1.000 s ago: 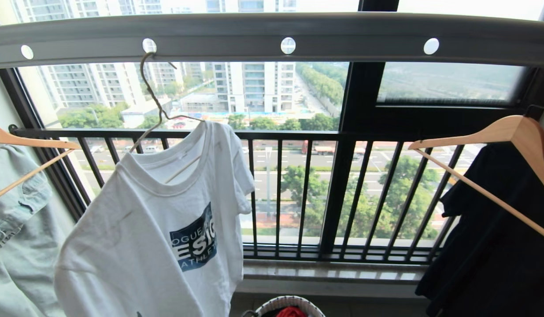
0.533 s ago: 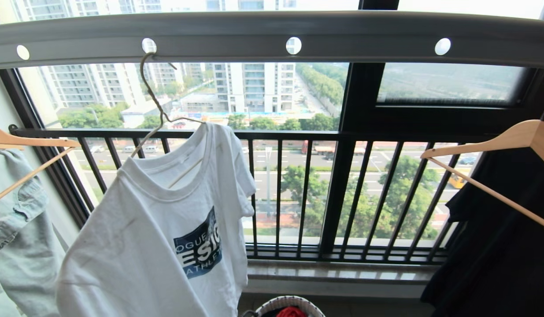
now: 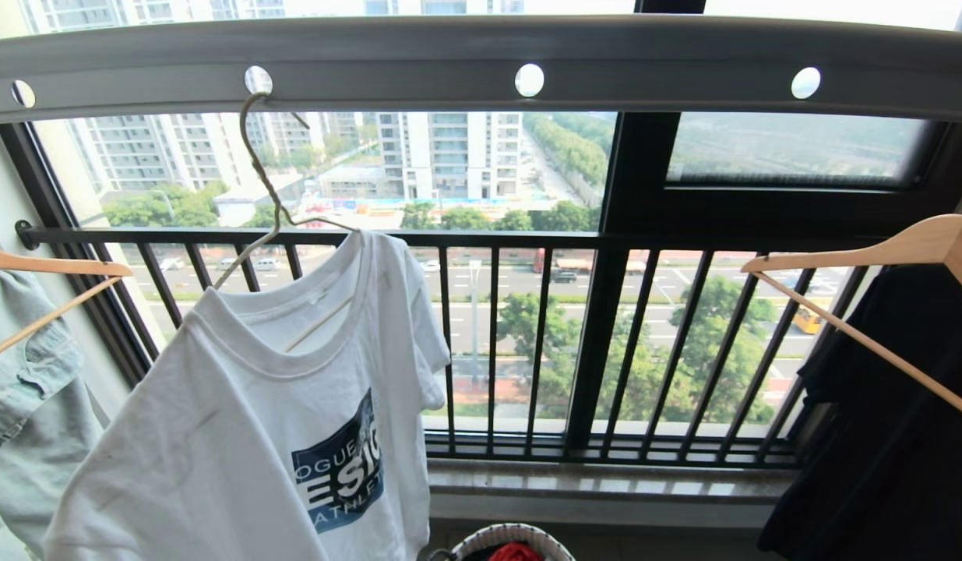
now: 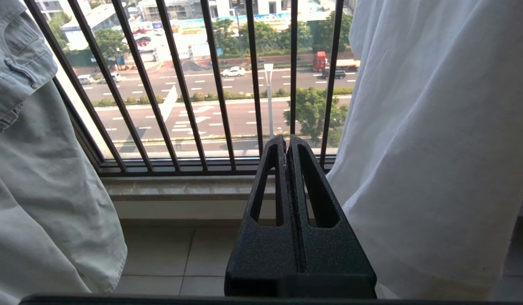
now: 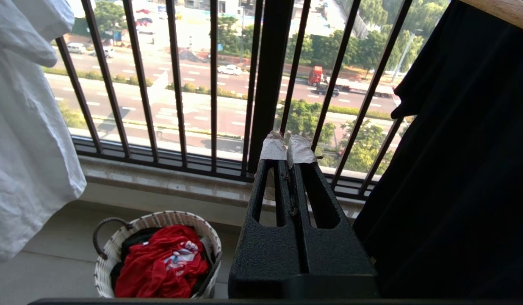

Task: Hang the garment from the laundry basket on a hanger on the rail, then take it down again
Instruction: Take the clothes off the clothes rack

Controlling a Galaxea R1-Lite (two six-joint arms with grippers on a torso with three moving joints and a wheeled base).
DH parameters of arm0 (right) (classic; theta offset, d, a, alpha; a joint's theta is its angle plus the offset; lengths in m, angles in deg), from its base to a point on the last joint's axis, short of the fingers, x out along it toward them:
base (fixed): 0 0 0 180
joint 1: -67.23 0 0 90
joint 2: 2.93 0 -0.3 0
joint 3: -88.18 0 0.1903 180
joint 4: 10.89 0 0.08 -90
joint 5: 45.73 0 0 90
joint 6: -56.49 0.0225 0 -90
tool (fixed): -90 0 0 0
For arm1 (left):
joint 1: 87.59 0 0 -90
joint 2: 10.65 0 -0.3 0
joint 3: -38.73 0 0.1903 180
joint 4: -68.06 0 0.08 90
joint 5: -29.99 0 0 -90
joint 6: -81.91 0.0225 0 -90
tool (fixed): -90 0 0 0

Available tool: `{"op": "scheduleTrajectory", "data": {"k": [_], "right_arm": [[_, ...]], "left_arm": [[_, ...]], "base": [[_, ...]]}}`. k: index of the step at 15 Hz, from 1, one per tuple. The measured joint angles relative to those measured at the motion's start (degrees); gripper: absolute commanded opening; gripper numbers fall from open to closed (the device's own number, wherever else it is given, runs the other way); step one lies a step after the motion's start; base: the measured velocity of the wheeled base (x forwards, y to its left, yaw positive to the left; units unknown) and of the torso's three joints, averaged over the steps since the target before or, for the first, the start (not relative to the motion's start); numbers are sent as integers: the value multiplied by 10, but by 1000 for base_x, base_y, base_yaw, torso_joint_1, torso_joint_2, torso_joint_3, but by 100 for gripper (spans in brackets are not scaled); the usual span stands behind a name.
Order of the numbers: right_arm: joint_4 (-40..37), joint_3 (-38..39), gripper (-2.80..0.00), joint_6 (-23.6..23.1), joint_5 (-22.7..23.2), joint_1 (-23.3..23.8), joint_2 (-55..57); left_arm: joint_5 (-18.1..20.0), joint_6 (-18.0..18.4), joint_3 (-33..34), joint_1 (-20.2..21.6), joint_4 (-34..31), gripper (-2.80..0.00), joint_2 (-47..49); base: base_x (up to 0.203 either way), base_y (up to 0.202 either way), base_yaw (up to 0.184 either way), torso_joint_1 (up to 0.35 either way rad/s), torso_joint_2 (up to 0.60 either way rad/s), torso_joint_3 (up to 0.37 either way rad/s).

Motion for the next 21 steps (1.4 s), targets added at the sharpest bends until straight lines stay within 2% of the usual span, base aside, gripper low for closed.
{"op": "scheduleTrajectory", "data": {"k": [7,9,13,16,21], "right_arm": [[0,0,-280,1,0,0,0],[0,0,-280,1,0,0,0],[0,0,-280,0,0,0,0],[0,0,-280,0,0,0,0],[0,0,-280,-2,0,0,0]], "left_arm": [[-4,-8,-9,0,1,-280,0],[-1,-25,-40,0,-3,-280,0],[11,-28,-123,0,-14,-280,25],[41,-28,-214,-1,-46,-280,84],[117,-27,-453,-2,-171,-280,245]], "base": [[0,0,0,0,0,0],[0,0,0,0,0,0],[0,0,0,0,0,0],[0,0,0,0,0,0],[0,0,0,0,0,0]]}}
